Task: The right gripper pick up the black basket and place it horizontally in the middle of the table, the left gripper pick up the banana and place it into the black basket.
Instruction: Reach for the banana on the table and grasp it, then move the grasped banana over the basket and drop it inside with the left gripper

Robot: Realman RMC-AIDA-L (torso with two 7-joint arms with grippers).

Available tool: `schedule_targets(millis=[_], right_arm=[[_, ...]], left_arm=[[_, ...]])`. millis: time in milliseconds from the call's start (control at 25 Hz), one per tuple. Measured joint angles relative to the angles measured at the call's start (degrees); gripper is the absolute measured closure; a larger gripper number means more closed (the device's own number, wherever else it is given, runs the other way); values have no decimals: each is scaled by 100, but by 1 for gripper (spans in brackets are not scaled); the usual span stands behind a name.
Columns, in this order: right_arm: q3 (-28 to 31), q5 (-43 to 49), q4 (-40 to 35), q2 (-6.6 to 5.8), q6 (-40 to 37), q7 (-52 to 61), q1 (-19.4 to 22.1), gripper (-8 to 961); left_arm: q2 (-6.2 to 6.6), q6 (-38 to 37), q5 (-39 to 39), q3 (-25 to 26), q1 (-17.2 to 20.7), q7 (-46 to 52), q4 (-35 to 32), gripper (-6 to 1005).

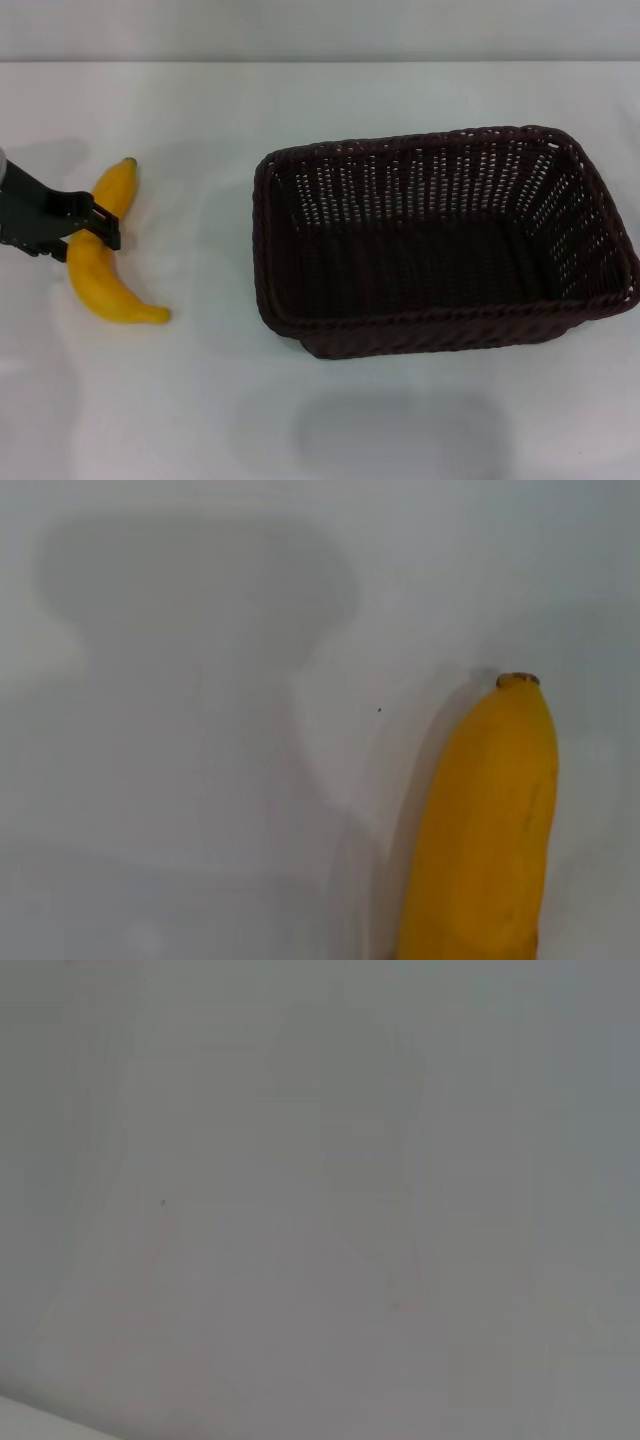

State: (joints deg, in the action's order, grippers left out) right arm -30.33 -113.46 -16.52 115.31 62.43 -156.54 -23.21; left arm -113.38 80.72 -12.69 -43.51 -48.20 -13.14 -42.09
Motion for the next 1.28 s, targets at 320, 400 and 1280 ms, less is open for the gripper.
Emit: schedule_targets(millis=[320, 400, 1280], right_arm=[[0, 0, 0, 3, -4, 0, 1, 76], [0, -1, 3, 5, -2, 0, 7, 76], [1, -53, 259, 41, 191, 86, -85, 76]], left_arm=[[33, 8, 8, 0, -74, -163, 201, 456], [66, 56, -26, 25, -70, -196, 14, 486], [69, 1692, -2669, -524, -1214, -2369, -789, 484]])
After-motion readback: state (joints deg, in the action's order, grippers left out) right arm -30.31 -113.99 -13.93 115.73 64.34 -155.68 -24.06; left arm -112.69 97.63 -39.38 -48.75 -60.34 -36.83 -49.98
